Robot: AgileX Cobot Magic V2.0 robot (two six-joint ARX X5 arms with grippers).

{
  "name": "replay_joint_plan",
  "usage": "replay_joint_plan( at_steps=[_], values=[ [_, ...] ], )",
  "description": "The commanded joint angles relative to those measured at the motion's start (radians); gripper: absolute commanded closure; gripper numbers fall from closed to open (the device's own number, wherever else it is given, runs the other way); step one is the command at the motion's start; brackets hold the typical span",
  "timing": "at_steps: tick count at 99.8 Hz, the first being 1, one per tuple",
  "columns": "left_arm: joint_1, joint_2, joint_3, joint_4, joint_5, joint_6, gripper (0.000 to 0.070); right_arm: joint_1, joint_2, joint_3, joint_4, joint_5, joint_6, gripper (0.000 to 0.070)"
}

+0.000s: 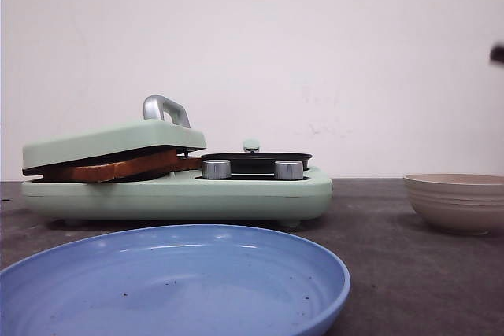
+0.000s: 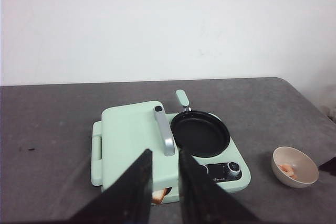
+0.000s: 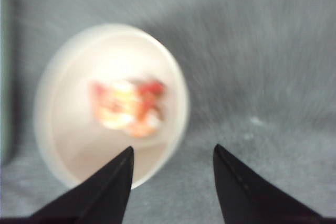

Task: Make breakfast with bread and shrimp
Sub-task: 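Grasp the cream bowl of shrimp with the right gripper and lift it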

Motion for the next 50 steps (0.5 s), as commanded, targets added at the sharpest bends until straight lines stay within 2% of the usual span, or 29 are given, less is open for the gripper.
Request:
replay_joint_plan(
  at_steps=[1,7,22,38,50],
  values=[
    [-0.006,0.006,0.013,0.011,-0.002,0.011,0.0689,-0.002,0.057,0.019,0.040,-0.041,0.031,0.0401],
    [-0.010,0.006,0.013,0.011,-0.002,0.012,0.0690,-0.002,0.101,0.019,0.070,-0.062,0.058,0.0401],
    [-0.016,0.006,0.012,0.011,-0.002,0.012,0.0690,-0.002,0.177,0.019,0.134,-0.056,0.111,0.0411],
    [-0.016,0.006,0.012,0.003,-0.002,0.013,0.0689,-0.003,0.227,0.019,0.187,-0.042,0.147,0.0475],
    [-0.016,0.006,0.012,-0.006,-0.002,0.014,0.0689,-0.003,0.253,0.019,0.219,-0.036,0.169,0.0556]
  ],
)
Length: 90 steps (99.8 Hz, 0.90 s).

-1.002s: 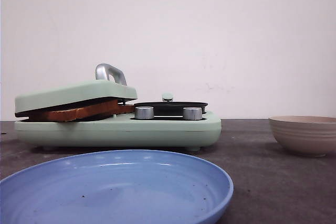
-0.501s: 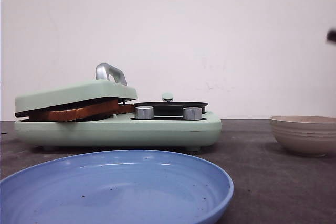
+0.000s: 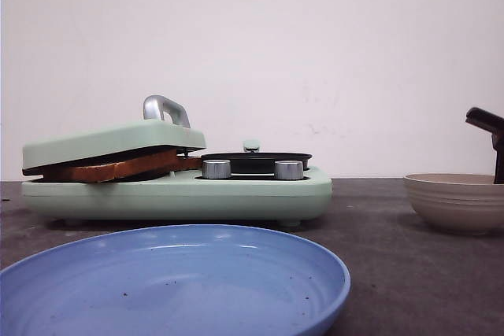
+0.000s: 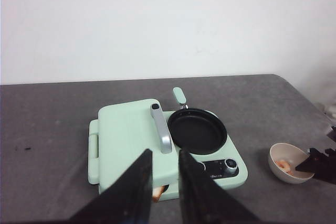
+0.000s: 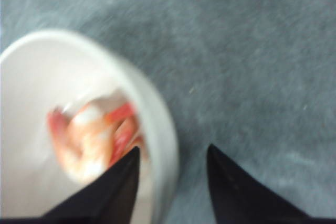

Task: Make breakfast with bread and shrimp
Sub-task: 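Grasp the cream bowl of shrimp with the right gripper and lift it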

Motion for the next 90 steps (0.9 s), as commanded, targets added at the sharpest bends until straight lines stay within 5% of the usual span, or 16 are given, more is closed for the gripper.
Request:
replay_joint_plan(
  at_steps=[1,7,32,53,90],
  values=[
    [-0.005,0.006,0.013,0.004,-0.003,0.014,0.0689,-0.001,0.026,0.018,0.021,0.001,0.032,0.0571],
    [-0.005,0.006,0.013,0.003,-0.003,0.024,0.0689,-0.001,0.031,0.018,0.032,-0.001,0.031,0.0700],
    [-0.005,0.006,0.013,0.001,-0.003,0.024,0.0689,0.018,-0.002,0.021,0.230,-0.081,0.002,0.0700],
    [-0.006,0.006,0.013,0.000,-0.003,0.024,0.0689,0.160,-0.061,0.132,0.350,-0.064,-0.001,0.0700],
    [-0.017,0.005,0.013,-0.001,-0.003,0.024,0.0690,0.458,0.006,0.487,0.300,0.239,-0.247,0.0700]
  ],
)
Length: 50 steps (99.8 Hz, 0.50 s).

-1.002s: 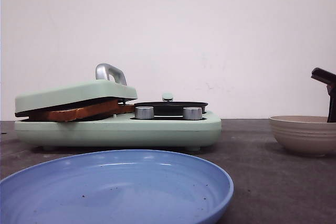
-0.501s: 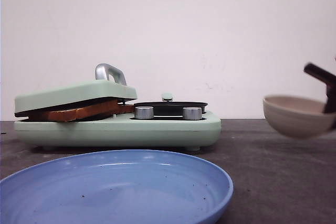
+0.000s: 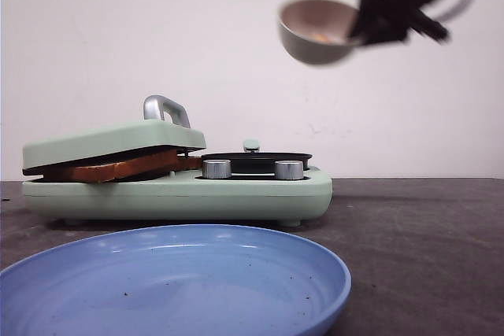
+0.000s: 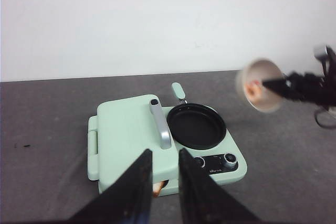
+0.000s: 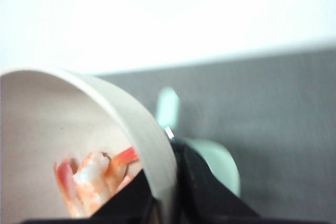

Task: Make breakfast with bread and shrimp
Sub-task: 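Grasp the cream bowl of shrimp with the right gripper and lift it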

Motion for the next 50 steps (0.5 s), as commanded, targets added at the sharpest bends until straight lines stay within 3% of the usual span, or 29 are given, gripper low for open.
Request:
replay_joint_plan(
  at_steps=[1,22,50],
  values=[
    [-0.004,0.005,0.013,0.009,-0.003,0.016,0.0689,0.034,0.045,0.069,-0.005,0.046,-0.101,0.0700],
    [-0.004,0.005,0.013,0.009,-0.003,0.016,0.0689,0.119,0.159,0.220,-0.021,0.191,-0.278,0.0700],
    [-0.004,0.005,0.013,-0.033,0.001,0.016,0.0689,0.196,0.250,0.272,0.024,0.357,-0.605,0.0700]
  ],
)
